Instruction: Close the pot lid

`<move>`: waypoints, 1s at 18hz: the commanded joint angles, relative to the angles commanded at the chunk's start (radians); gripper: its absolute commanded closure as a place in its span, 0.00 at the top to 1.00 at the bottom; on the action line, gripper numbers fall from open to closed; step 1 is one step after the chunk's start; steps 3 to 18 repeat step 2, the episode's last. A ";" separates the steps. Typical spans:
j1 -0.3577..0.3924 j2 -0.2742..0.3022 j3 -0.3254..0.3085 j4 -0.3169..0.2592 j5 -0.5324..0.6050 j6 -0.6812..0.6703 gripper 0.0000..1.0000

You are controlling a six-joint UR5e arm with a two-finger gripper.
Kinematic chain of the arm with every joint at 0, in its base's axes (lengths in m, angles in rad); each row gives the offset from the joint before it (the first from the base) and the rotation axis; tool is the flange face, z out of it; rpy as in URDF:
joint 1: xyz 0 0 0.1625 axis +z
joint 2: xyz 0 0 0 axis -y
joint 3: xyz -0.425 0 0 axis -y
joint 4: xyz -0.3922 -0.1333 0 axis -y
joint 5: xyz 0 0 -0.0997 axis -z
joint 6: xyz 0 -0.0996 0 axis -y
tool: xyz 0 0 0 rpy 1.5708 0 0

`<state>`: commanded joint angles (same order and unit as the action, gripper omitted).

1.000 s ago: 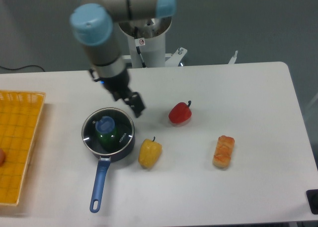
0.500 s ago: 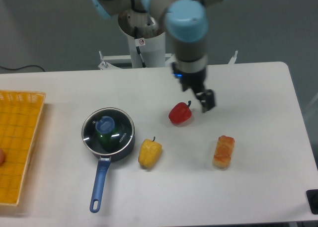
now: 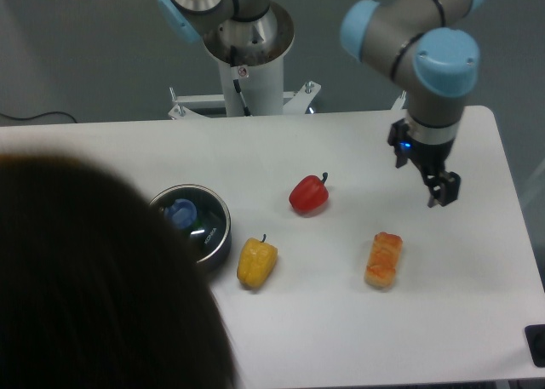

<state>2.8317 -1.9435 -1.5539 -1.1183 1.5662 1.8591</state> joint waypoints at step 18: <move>0.012 -0.006 -0.008 0.000 -0.003 0.024 1.00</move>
